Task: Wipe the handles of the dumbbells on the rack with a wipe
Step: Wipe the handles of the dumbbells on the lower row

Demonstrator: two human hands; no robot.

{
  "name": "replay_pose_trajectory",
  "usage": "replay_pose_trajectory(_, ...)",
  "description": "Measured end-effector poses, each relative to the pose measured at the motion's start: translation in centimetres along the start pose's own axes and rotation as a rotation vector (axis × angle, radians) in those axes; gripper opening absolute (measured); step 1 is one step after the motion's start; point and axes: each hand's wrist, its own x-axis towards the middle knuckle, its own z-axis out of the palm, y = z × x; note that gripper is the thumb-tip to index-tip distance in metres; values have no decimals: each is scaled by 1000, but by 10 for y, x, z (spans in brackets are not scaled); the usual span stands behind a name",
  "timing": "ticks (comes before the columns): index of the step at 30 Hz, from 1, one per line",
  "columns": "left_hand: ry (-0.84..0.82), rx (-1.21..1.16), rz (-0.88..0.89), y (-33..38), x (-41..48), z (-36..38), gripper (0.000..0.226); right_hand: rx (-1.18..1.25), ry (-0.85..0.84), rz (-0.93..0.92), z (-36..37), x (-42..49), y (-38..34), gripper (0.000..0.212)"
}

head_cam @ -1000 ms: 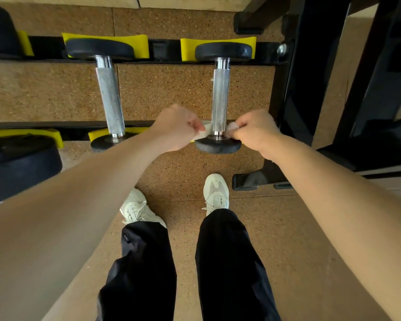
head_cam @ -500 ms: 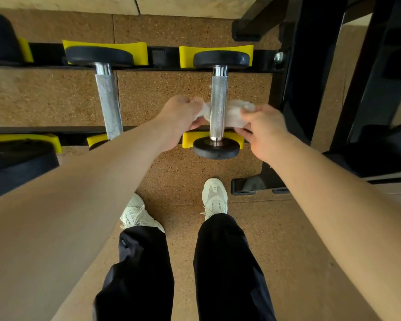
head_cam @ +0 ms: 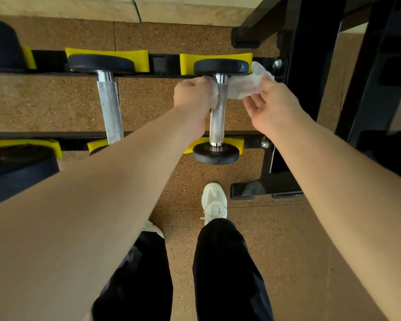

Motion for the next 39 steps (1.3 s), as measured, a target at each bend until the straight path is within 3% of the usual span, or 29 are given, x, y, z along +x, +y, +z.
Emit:
replay_pose_trajectory(2,41,-22,-4,4,-1,-3,21,-15,-48,-10,2,-5,2,31)
replay_pose_trajectory(7,79,-327,5,6,-13,-26,16,-266,-117,14,18,-14,29,14)
replay_pose_trajectory(12,55,11,27,3,-13,-1,12,-35,-62,-60,2,-19,10,24)
replay_pose_trajectory(14,40,34,14,3,-10,3,10,-31,-79,-103,-11,-25,6,25)
replay_pose_trajectory(17,13,-66,-2,5,-13,-18,12,-265,-117,-163,-21,-36,20,24)
replay_pose_trajectory(20,-130,-304,-5,9,-30,-56,11,-531,-79,-296,-20,-54,43,21)
replay_pose_trajectory(22,-204,-333,-1,8,-39,-80,19,-583,-209,-289,-14,-69,55,26)
replay_pose_trajectory(25,-262,-289,0,4,-50,-107,23,-568,-539,-123,-2,-93,68,37)
replay_pose_trajectory(28,-275,-261,-23,-1,-59,-128,17,-593,-726,-5,10,-111,79,37)
replay_pose_trajectory(33,-19,104,103,-15,-63,-167,7,-742,-661,22,27,-120,97,35)
replay_pose_trajectory(36,-180,84,154,-19,-65,-193,32,-714,-676,59,40,-128,107,34)
replay_pose_trajectory(39,-322,123,165,-14,-72,-214,27,-778,-663,-43,55,-136,122,31)
